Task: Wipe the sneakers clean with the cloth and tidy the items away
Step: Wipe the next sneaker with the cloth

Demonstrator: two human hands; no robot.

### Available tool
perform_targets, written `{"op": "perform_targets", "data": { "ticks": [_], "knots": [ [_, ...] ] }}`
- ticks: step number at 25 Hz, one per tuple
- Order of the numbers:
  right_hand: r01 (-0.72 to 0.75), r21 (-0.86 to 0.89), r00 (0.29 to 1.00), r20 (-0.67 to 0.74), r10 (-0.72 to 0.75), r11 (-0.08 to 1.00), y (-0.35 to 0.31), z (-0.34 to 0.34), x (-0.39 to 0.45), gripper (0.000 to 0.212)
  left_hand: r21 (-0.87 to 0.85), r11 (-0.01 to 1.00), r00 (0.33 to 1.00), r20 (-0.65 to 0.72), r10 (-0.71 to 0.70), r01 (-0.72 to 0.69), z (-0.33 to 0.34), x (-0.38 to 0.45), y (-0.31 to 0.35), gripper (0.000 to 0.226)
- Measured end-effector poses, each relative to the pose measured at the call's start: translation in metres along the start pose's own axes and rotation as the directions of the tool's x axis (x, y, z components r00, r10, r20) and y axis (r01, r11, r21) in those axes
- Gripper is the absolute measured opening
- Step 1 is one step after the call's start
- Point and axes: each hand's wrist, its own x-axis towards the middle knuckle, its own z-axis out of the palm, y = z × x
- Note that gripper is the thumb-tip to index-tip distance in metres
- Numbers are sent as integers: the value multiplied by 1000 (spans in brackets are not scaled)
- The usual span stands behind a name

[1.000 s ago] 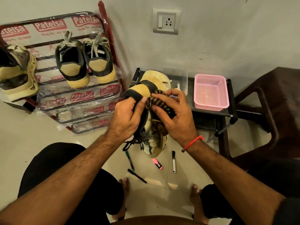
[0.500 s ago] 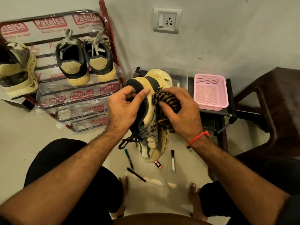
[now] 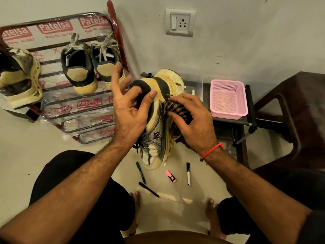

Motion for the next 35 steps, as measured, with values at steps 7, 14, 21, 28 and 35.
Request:
{"op": "perform_targets", "data": {
  "ticks": [7, 14, 21, 28, 35],
  "knots": [
    [269, -132, 922, 323, -215, 954, -12, 7, -29, 35, -49, 959, 960, 43, -278, 280, -1, -3, -10, 33],
    [187, -226, 968, 210, -139, 956, 3, -17, 15, 30, -95, 928, 919, 207, -336, 361, 16, -7, -5, 40],
    [310, -226, 903, 373, -212, 923, 4, -13, 12, 32, -103, 914, 882, 324, -341, 392, 24, 15, -14, 50],
    [462, -143, 761, 570, -309, 875, 1, 6, -8, 41, -49, 919, 875, 330, -355, 391, 30, 19, -27, 53],
    [521, 12, 613, 691, -383, 854, -2, 3, -28, 41, -13, 870, 828, 315, -465, 493, 31, 27, -41, 28]
  ]
}}
